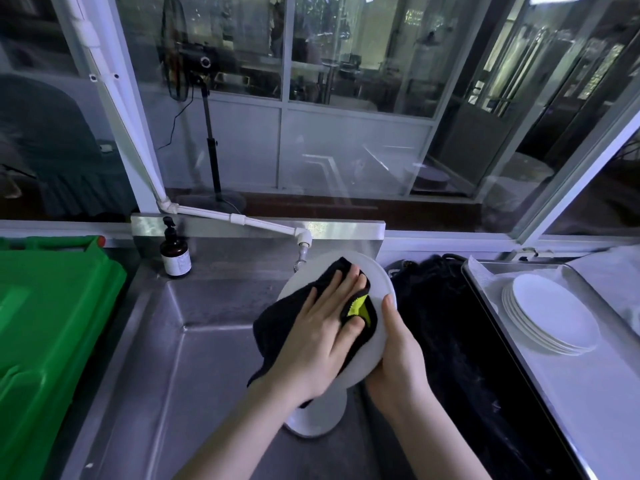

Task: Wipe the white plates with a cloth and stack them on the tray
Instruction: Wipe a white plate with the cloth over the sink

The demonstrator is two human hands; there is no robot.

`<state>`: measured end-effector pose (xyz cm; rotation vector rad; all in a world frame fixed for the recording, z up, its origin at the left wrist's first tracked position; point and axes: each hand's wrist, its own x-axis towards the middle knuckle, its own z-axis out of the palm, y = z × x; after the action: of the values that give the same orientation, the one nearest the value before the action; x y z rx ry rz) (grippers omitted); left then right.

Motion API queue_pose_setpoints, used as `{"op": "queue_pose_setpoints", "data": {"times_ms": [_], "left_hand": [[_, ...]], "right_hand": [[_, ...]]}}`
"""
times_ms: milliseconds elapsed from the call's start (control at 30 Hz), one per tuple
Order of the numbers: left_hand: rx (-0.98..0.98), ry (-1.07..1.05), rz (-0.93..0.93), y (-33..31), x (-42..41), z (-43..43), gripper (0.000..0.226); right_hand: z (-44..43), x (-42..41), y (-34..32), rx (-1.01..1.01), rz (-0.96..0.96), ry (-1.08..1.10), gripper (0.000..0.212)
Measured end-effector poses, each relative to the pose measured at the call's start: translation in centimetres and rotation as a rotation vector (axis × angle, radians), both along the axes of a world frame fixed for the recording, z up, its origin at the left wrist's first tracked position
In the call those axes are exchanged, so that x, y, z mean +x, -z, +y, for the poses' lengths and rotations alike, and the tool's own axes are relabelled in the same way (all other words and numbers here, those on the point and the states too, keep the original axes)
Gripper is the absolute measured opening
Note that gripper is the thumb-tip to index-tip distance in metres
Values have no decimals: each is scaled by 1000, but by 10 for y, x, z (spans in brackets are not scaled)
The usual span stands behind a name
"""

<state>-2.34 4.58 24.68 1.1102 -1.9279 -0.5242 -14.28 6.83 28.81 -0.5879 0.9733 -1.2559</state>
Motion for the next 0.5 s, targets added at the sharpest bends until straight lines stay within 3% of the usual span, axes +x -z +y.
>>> {"op": "queue_pose_setpoints", "data": {"times_ms": [200, 400, 500], "left_hand": [[124, -208, 158, 12, 24, -15, 50], [-100, -84, 72, 21, -11, 30, 51], [-60, -102, 103, 9, -13, 21, 51]], "right_hand": [[-2, -7, -8, -73, -17, 62, 38], [-6, -10, -21, -18, -71, 112, 40], [4, -6, -13, -14, 9, 66, 46]]}}
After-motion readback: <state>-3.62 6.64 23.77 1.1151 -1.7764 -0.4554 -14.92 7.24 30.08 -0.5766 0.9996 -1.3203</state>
